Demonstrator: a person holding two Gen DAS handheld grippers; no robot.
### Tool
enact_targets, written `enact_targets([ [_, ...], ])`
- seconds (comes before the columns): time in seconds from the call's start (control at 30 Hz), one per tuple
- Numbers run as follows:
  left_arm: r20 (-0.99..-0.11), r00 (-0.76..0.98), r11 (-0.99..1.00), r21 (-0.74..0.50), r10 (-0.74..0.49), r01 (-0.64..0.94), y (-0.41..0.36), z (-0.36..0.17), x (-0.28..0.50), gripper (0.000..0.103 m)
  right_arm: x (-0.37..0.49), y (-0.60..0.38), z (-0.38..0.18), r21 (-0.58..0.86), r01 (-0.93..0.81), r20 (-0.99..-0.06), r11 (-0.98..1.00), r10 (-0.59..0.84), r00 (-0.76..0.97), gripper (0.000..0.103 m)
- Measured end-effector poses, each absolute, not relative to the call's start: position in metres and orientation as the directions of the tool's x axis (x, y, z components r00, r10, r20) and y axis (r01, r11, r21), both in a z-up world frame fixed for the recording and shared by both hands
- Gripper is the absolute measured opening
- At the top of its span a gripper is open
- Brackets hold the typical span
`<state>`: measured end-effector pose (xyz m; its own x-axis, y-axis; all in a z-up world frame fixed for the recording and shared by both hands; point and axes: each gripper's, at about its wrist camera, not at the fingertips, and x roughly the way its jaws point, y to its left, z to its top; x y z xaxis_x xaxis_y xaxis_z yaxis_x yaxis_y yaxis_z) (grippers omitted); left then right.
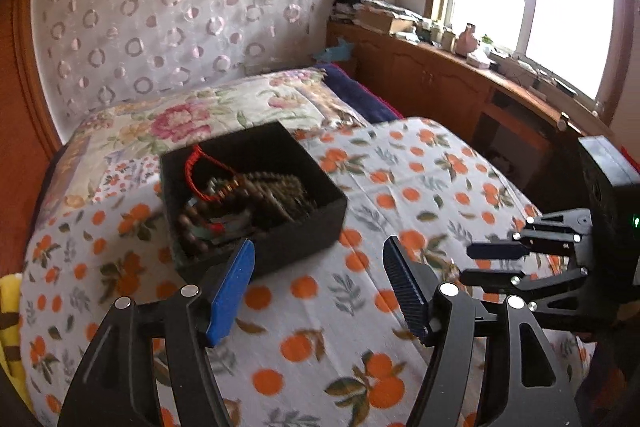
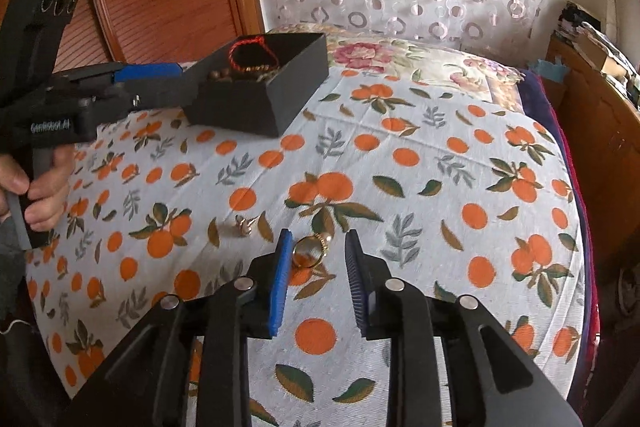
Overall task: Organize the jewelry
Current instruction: 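Grasp the gold ring with the right gripper while the left moves toward the small gold brooch, then grasp the small gold brooch with the left gripper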
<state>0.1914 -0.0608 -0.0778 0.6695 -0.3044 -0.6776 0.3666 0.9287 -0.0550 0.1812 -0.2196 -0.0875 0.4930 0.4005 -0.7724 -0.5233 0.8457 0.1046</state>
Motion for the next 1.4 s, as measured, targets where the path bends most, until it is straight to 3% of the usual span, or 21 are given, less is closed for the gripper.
enact_targets([
  [0.27, -0.721, 0.622, 0.926, -0.074, -0.305, 0.370, -0.065, -0.102, 0.188, 0.064, 0.190, -0.217, -0.091, 0.085, -0.518, -0.783, 0.851, 0.379, 0.493, 0.029],
  [0.37, -0.730, 0.610, 0.924, -0.077, -0.308, 0.374, -0.067, -0.108, 0.186, 0.064, 0.191, -0.213, -0.095, 0.064, -0.528, -0.800, 0.847, 0.360, 0.480, 0.017],
  [0.67, -0.745, 0.583, 0.912, -0.083, -0.325, 0.403, -0.079, -0.115, 0.183, 0.064, 0.189, -0.212, -0.097, 0.011, -0.533, -0.806, 0.846, 0.323, 0.496, 0.005],
  [1.07, -0.766, 0.527, 0.873, -0.087, -0.367, 0.480, -0.114, -0.122, 0.178, 0.063, 0.187, -0.230, -0.085, 0.017, -0.499, -0.780, 0.866, 0.324, 0.536, 0.005],
  [1.23, -0.783, 0.500, 0.855, -0.075, -0.369, 0.513, -0.127, -0.127, 0.179, 0.037, 0.187, -0.238, -0.080, 0.021, -0.487, -0.772, 0.873, 0.324, 0.547, 0.005],
  [1.4, -0.792, 0.497, 0.846, -0.046, -0.355, 0.531, -0.132, -0.131, 0.178, 0.024, 0.187, -0.240, -0.080, 0.026, -0.482, -0.769, 0.876, 0.326, 0.550, 0.005],
])
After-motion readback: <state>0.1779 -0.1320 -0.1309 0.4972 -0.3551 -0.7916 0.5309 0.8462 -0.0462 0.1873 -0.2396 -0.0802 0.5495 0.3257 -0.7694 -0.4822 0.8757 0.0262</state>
